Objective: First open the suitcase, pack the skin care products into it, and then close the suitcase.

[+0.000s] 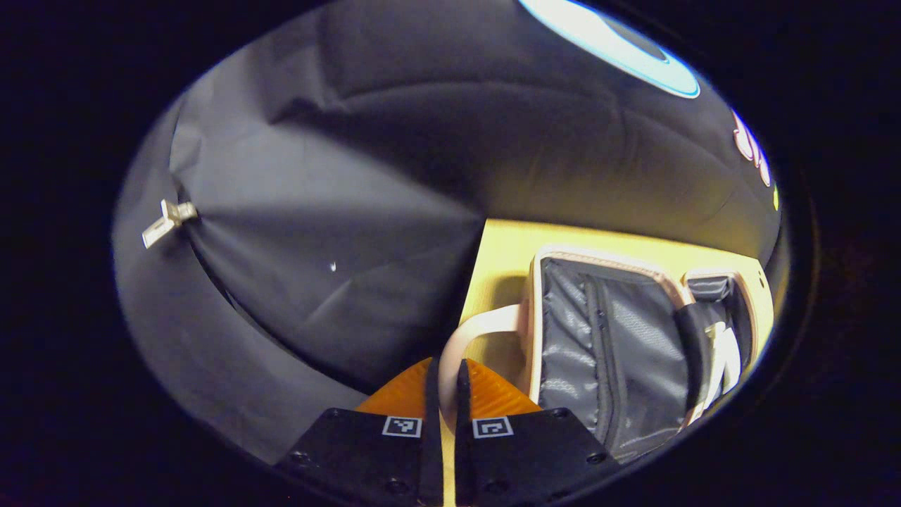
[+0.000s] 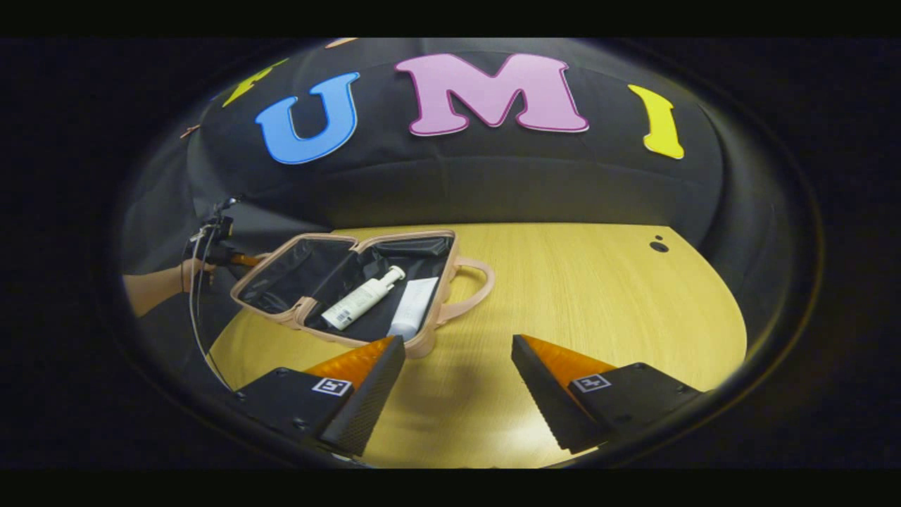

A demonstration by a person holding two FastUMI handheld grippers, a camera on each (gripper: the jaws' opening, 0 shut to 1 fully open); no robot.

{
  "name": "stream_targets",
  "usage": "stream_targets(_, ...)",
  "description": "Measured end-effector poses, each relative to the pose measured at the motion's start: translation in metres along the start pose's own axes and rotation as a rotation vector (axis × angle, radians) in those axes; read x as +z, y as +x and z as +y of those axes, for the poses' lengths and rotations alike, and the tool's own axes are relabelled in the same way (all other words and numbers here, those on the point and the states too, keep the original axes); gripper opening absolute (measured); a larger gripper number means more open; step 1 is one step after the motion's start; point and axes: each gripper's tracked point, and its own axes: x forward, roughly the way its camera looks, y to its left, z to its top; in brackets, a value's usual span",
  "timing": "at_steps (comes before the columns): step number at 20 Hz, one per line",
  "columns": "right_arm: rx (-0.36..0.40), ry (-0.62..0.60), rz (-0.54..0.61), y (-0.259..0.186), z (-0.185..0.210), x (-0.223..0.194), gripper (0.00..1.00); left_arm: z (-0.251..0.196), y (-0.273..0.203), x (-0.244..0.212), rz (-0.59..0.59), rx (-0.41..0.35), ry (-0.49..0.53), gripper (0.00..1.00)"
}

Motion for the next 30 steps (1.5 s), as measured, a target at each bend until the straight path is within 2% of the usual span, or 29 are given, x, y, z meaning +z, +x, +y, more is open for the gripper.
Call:
stream_targets(4, -0.01, 0.008, -0.05, -0.013, -0.011, 0.02, 0.97, -0.012, -0.086, 0.07, -0.166, -0.068, -0.013, 0.11)
stream_targets(7, -0.021, 0.003, -0.086, -0.028, -0.019, 0.036, 0.97, -0.046, -0.187, 0.124, -0.25, -0.134, 0.038, 0.1)
stream_targets(9, -0.021, 0.013, -0.113, -0.042, -0.021, 0.043, 0.97, -0.079, -0.225, 0.142, -0.318, -0.172, 0.037, 0.1)
stream_targets(13, -0.034, 0.041, -0.146, -0.058, -0.03, 0.044, 0.97, -0.188, -0.253, 0.155, -0.404, -0.26, 0.018, 0.1)
stream_targets(15, -0.042, 0.06, -0.166, -0.066, -0.039, 0.048, 0.97, -0.233, -0.262, 0.157, -0.435, -0.299, -0.002, 0.1)
stream_targets(17, -0.063, 0.062, -0.199, -0.067, -0.052, 0.053, 0.97, -0.28, -0.266, 0.153, -0.462, -0.334, -0.077, 0.1)
stream_targets(20, -0.069, 0.068, -0.174, -0.056, -0.069, 0.05, 0.97, -0.358, -0.262, 0.139, -0.475, -0.398, -0.158, 0.1)
stream_targets(22, -0.076, 0.078, -0.195, -0.054, -0.085, 0.062, 0.97, -0.407, -0.248, 0.117, -0.425, -0.45, -0.162, 0.1)
stream_targets(25, -0.091, 0.086, -0.2, -0.047, -0.113, 0.071, 0.97, -0.466, -0.219, 0.077, -0.382, -0.482, -0.142, 0.1)
stream_targets(30, -0.09, 0.049, -0.174, -0.026, -0.148, 0.071, 0.97, -0.522, -0.155, 0.013, -0.259, -0.441, -0.074, 0.1)
